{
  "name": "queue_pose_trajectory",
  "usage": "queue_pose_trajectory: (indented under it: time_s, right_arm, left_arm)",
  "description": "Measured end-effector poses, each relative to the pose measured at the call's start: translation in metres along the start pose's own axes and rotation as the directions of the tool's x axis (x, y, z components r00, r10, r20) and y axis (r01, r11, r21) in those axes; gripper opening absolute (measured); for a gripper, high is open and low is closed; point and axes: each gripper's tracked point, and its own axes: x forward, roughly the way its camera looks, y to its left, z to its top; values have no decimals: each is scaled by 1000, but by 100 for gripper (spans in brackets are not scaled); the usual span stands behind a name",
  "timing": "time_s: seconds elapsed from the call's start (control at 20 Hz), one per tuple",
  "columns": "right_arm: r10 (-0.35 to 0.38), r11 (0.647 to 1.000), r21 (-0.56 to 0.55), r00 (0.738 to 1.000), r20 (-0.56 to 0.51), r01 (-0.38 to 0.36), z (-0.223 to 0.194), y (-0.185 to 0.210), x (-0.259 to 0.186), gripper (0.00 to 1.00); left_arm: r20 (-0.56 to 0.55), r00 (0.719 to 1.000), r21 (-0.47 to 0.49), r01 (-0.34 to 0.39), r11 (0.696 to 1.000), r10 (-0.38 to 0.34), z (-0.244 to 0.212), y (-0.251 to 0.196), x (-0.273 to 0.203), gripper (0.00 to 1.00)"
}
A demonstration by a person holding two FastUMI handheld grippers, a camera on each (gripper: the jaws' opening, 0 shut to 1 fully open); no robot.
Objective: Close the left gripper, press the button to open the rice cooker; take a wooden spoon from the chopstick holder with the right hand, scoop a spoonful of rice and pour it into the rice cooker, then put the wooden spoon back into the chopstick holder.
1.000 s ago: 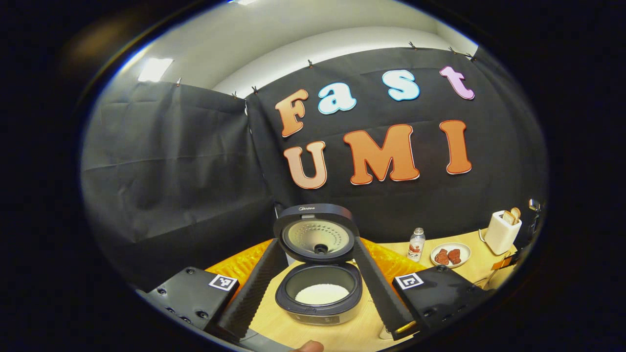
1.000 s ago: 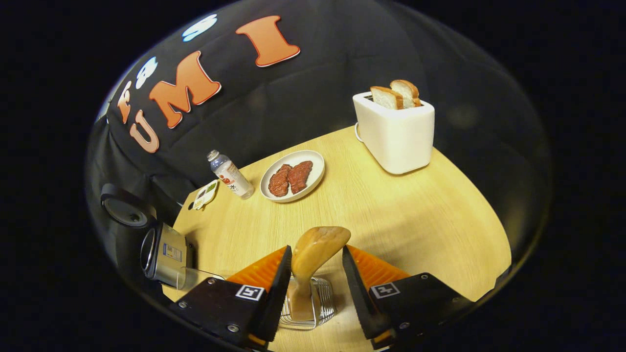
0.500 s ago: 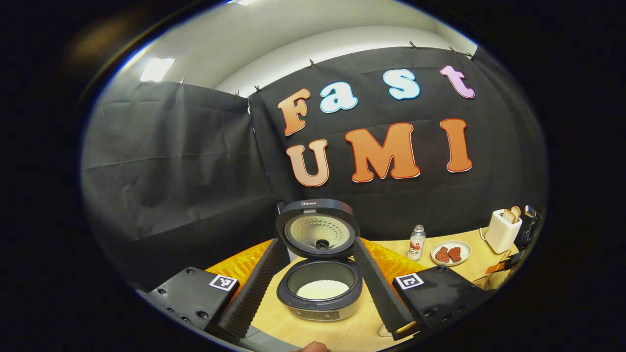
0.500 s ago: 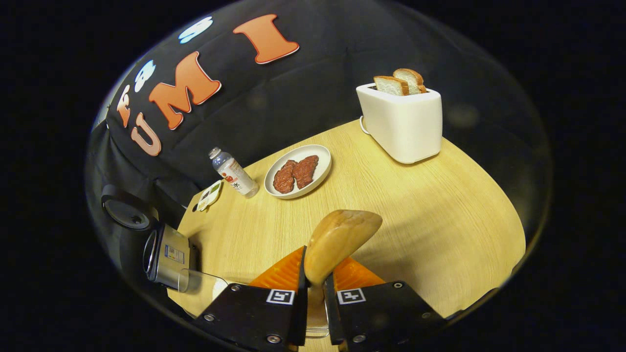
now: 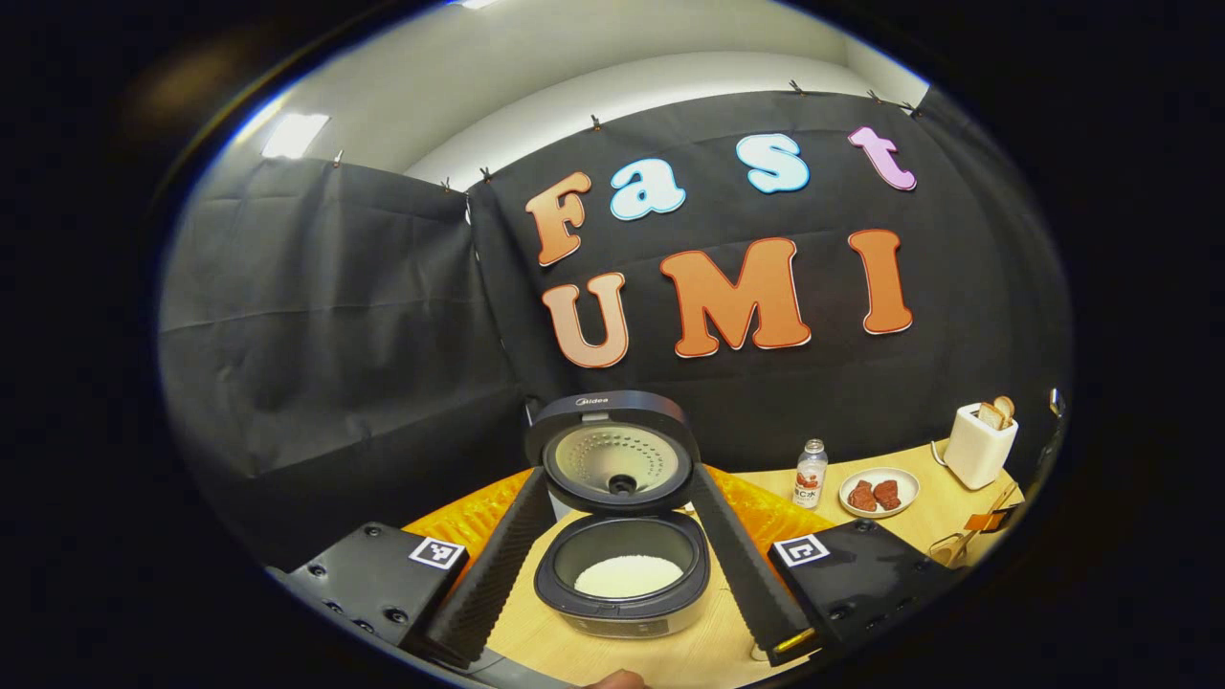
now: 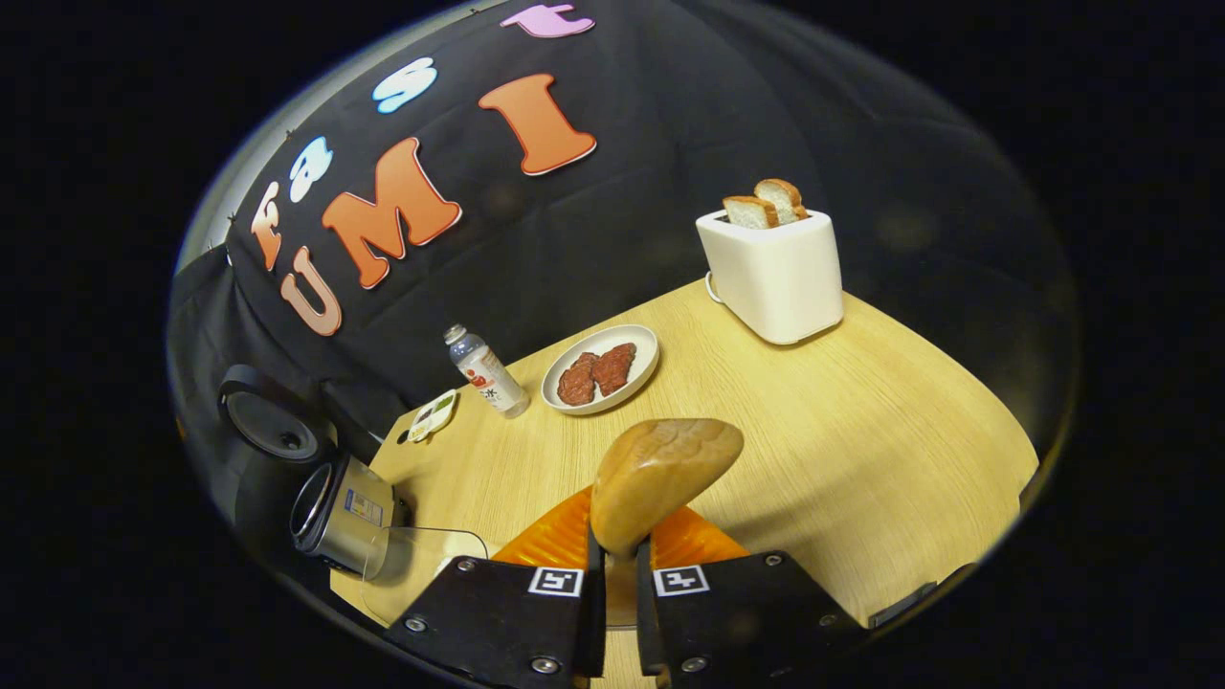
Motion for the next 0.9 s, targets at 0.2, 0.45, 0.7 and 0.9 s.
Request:
queue_pose_trajectory:
  time_s: [0.2,0.45,0.7,0.9]
  right_arm:
    - [-28,1000,8,998,61,27,17,3,-13,9]
    - [9,997,-75,991,134,1,51,44,-51,8]
    - [120,969,-233,981,152,-82,55,119,-74,8]
    - [186,932,-334,976,116,-138,30,165,-67,8]
  left_arm:
    - [22,999,-1,34,999,-34,6,3,11,99]
    - [29,998,-28,60,998,-60,5,12,21,98]
    - [19,997,-40,72,997,-72,-4,23,28,97]
    - [9,998,-35,62,997,-62,-11,38,30,100]
